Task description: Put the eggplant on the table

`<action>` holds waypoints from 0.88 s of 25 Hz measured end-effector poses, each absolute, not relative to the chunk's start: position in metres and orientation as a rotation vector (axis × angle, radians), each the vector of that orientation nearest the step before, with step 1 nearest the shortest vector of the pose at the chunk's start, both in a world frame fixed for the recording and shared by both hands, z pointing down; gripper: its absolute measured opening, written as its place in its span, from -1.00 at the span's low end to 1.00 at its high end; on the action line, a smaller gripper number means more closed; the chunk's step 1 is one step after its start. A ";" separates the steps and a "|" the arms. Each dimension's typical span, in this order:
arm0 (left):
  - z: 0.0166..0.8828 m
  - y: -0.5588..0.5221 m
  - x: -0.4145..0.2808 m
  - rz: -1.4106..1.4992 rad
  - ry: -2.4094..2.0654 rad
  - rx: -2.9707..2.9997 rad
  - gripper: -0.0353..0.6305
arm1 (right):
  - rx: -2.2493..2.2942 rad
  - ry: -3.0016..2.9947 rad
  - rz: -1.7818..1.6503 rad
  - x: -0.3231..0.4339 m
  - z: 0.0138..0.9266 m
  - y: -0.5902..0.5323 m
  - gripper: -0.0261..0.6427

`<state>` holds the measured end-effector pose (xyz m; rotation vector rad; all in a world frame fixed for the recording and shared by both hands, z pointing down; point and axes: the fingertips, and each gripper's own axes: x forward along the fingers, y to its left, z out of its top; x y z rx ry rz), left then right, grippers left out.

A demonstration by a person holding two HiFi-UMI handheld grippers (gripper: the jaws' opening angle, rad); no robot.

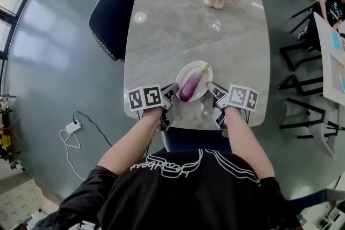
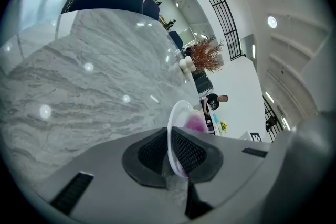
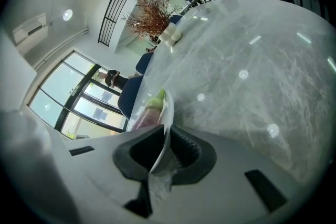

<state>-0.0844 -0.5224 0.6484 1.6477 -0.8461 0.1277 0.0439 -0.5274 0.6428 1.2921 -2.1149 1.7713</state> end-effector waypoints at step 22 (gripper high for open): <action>0.655 -0.525 -0.084 0.254 -0.892 1.638 -0.83 | 1.209 -1.994 1.670 0.042 0.656 -0.526 -0.82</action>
